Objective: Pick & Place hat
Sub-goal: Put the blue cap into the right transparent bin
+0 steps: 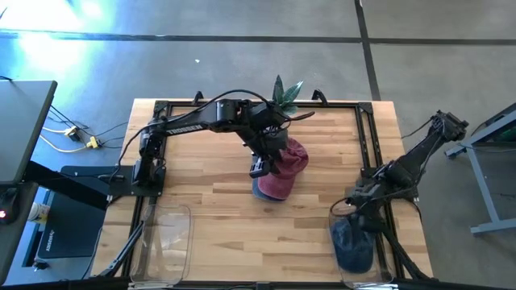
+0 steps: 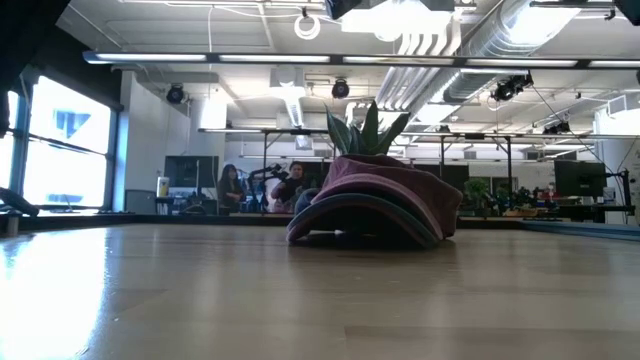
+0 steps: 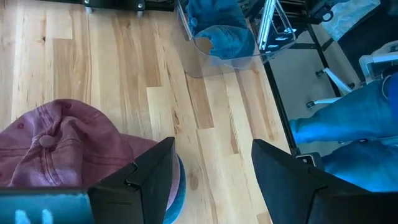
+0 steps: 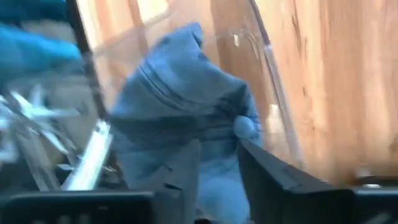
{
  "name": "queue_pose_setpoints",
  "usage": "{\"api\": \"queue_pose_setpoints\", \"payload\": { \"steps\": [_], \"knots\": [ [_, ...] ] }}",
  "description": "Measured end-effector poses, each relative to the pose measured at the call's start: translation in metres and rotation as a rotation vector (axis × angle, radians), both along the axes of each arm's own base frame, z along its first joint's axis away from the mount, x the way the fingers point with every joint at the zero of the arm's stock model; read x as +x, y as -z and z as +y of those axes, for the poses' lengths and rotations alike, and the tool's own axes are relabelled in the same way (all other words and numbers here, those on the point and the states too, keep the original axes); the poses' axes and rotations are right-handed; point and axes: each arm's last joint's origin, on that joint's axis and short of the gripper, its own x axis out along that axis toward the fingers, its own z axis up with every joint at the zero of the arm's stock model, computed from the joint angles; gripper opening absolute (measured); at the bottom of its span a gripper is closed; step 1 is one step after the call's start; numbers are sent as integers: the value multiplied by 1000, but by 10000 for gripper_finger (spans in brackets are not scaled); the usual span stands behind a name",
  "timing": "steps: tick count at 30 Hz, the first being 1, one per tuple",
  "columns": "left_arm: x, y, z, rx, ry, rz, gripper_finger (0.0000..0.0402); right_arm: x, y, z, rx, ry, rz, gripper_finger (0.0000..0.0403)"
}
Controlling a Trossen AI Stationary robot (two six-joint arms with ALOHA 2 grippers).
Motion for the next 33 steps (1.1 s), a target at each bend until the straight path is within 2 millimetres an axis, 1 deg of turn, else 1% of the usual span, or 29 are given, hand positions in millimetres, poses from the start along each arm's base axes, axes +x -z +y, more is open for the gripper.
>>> {"api": "queue_pose_setpoints", "payload": {
  "steps": [3, 6, 8, 12, 14, 18, 23, 28, 33],
  "knots": [
    [0, 0, 0, -4, -4, 2, 208, 0, 1, 1, -19, -101, -31, 156],
    [0, 0, 0, -5, -5, 3, 208, 1, 1, 1, -35, -151, -63, 173],
    [0, 0, 0, -6, -5, 4, 208, 1, 5, 1, -25, -155, -57, 175],
    [0, 0, 0, -6, -5, 4, 208, 1, 24, 4, 34, -163, -36, 171],
    [0, 0, 0, -7, -5, 4, 208, 2, 29, 3, 19, -131, -45, 169],
    [0, 0, 0, -9, -2, 3, 208, 3, 31, 1, -31, -57, -58, 171],
    [0, 0, 0, -14, 2, 3, 208, 2, 33, 1, -26, -59, -42, 184],
    [0, 0, 0, -15, 3, 3, 208, -1, 45, -1, -3, -50, 13, 194],
    [0, 0, 0, -15, 3, 3, 208, -1, 56, 1, 44, -47, 15, 195]
  ]
}}
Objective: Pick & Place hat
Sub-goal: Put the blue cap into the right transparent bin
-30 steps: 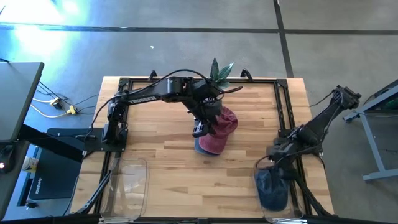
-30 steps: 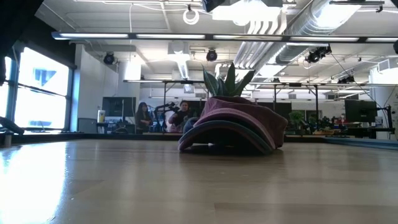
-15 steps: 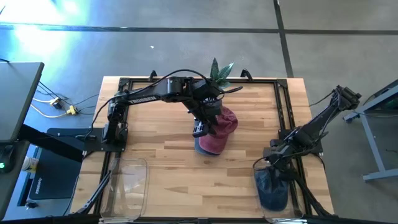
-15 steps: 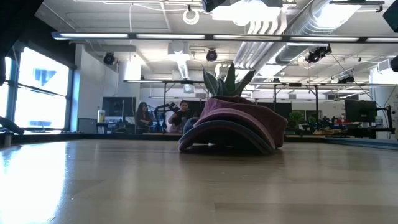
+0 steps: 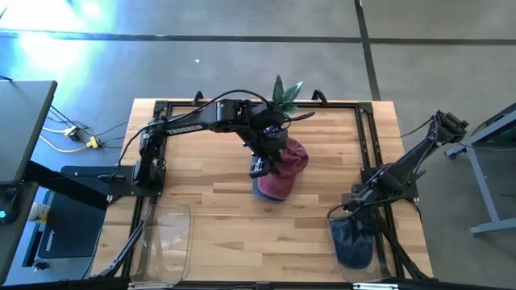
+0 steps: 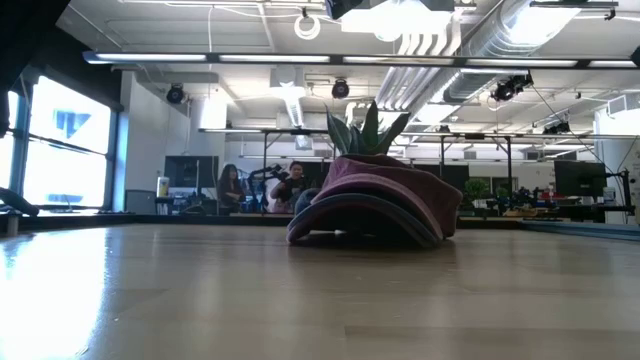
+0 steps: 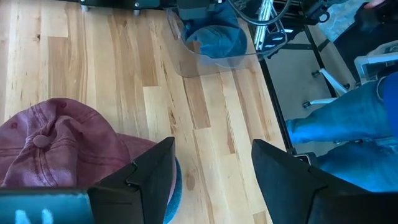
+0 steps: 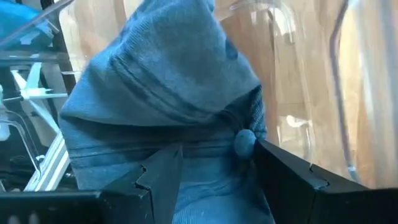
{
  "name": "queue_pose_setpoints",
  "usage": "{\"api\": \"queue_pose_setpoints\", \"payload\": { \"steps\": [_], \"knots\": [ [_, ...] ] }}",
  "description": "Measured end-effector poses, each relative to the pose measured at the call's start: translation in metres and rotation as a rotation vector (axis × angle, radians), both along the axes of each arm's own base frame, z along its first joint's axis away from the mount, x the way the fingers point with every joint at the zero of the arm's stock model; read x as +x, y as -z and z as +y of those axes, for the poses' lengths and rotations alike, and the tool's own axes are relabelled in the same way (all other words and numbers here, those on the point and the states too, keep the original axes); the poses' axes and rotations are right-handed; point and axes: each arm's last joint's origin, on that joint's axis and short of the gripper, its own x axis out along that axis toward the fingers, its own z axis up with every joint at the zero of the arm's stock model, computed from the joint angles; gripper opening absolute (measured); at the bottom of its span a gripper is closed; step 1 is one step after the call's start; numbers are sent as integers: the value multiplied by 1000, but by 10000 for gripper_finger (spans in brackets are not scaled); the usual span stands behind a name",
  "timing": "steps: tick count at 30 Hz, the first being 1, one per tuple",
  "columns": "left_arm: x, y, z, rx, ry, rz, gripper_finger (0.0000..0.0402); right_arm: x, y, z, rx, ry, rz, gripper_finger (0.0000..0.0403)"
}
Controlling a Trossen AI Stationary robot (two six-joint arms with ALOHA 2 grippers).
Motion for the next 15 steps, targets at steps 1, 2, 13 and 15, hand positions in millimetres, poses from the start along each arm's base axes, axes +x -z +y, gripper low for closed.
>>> {"api": "queue_pose_setpoints", "payload": {
  "steps": [1, 2, 13, 15],
  "knots": [
    [0, 0, 0, 0, 0, 0, 208, 0, 0, 0, 5, 6, 0, 195],
    [0, 0, 0, 0, 0, 0, 208, 0, 1, 0, 9, 12, -1, 195],
    [0, 0, 0, 0, 0, 0, 208, 7, -16, 4, 8, -50, -103, 152],
    [0, 0, 0, 0, 0, 0, 208, 7, -21, 5, 15, -70, -113, 154]
  ]
}}
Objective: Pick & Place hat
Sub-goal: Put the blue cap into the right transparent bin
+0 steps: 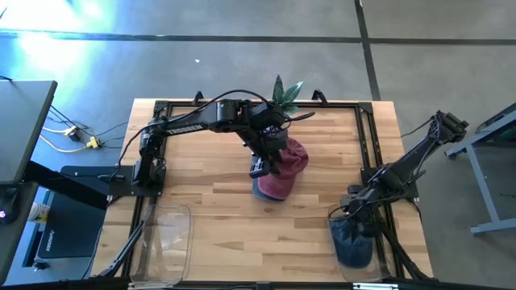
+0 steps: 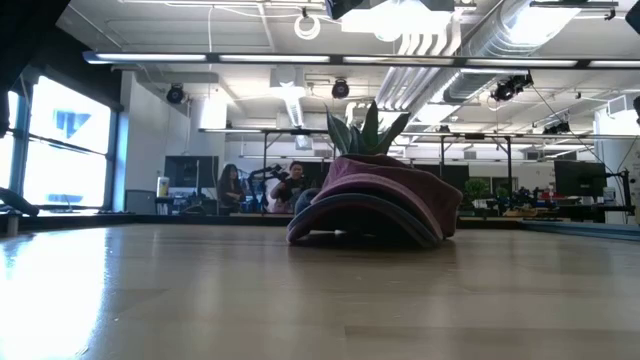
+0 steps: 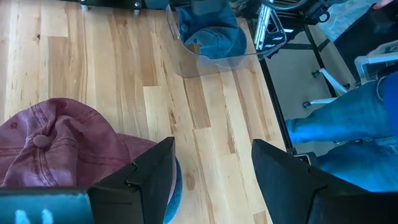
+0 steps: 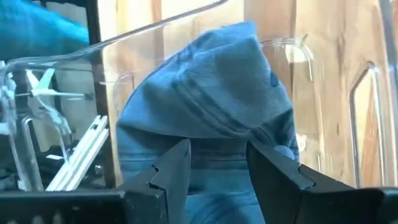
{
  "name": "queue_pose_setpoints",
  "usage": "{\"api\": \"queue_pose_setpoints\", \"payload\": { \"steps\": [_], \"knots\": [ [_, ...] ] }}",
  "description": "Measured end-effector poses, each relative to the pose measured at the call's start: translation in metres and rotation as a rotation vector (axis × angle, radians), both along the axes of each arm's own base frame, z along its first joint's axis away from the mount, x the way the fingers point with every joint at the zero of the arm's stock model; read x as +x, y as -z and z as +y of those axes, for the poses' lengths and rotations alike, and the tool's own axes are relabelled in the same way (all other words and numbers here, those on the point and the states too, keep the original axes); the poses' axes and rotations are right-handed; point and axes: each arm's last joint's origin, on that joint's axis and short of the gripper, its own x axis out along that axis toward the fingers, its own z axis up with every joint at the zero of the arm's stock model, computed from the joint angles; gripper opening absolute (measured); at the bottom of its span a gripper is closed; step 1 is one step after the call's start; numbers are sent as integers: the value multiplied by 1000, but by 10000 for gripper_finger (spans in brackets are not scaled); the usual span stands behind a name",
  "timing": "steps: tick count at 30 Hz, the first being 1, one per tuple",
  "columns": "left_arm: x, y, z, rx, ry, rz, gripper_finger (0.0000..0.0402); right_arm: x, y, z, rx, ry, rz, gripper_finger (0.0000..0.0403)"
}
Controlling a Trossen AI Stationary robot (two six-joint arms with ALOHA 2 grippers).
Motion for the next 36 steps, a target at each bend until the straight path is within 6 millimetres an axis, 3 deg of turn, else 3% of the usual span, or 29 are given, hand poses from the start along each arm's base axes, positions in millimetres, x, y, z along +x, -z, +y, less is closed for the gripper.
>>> {"api": "queue_pose_setpoints", "payload": {
  "steps": [9, 15, 31, 36],
  "knots": [
    [0, 0, 0, 0, 0, 0, 208, -11, -15, -10, -98, 16, 143, 205],
    [0, 0, 0, 1, 0, -1, 208, -10, -16, -14, -39, 90, 240, 217],
    [1, 0, 0, 1, 0, -8, 208, -4, 11, -30, 53, 287, 376, 211],
    [1, 0, 0, -5, 5, -8, 208, -3, 18, -32, 59, 324, 385, 164]
  ]
}}
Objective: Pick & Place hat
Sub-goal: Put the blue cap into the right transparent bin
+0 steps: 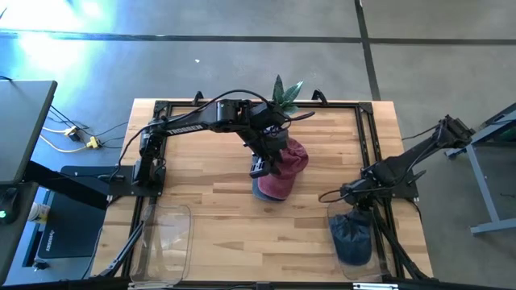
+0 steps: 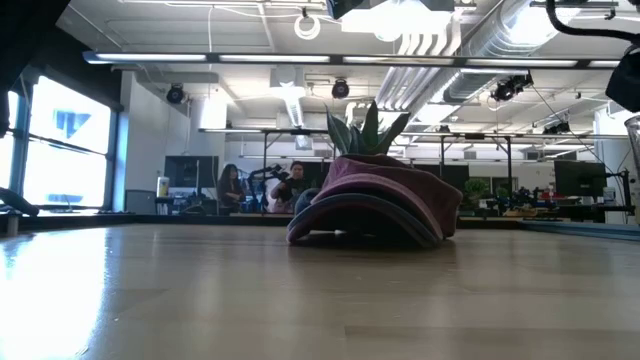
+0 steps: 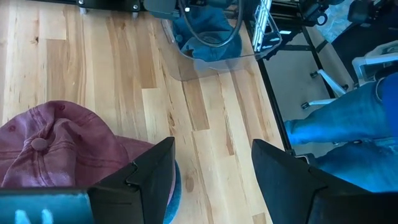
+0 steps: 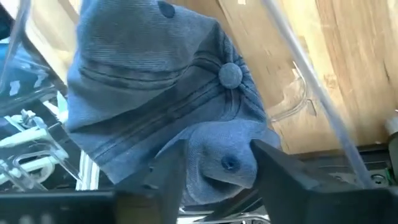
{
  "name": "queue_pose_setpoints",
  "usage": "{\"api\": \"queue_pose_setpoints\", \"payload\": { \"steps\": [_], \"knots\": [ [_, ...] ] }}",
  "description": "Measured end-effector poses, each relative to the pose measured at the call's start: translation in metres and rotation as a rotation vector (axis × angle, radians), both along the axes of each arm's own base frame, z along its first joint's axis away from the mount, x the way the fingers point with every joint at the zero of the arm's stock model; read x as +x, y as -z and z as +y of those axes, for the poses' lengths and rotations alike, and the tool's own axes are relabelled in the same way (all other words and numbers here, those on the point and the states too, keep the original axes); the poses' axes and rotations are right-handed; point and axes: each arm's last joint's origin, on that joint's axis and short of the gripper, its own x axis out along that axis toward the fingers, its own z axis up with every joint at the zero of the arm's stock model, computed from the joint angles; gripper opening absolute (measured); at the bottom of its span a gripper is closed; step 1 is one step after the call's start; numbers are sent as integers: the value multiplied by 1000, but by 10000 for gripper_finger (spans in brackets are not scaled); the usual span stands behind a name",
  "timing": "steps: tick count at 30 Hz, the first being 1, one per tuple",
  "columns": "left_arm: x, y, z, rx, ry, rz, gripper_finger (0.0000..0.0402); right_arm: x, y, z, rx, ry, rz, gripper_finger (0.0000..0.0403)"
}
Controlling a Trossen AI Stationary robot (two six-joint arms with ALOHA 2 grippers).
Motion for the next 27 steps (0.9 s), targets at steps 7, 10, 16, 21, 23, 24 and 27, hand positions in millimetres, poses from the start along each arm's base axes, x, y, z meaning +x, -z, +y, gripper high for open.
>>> {"api": "queue_pose_setpoints", "payload": {
  "steps": [7, 10, 16, 21, 23, 24, 27],
  "knots": [
    [0, 0, 0, -1, 1, 1, 208, -1, 3, 0, -2, -26, -2, 17],
    [0, 0, 0, 0, 0, 1, 208, 2, -7, 2, 16, -41, -40, 19],
    [0, 0, 0, 1, -1, 2, 208, 2, -44, 4, 49, -48, -217, 9],
    [0, 0, 0, 3, -3, 2, 208, -13, -72, 7, 49, -192, -456, 12],
    [0, 0, 0, 4, -3, 2, 208, -20, -75, 5, 57, -220, -481, 6],
    [0, 0, 0, 4, -4, 2, 208, -24, -74, 4, 62, -219, -474, 5],
    [0, 0, 0, 4, -4, 2, 208, -31, -64, 2, 62, -190, -408, 13]
  ]
}}
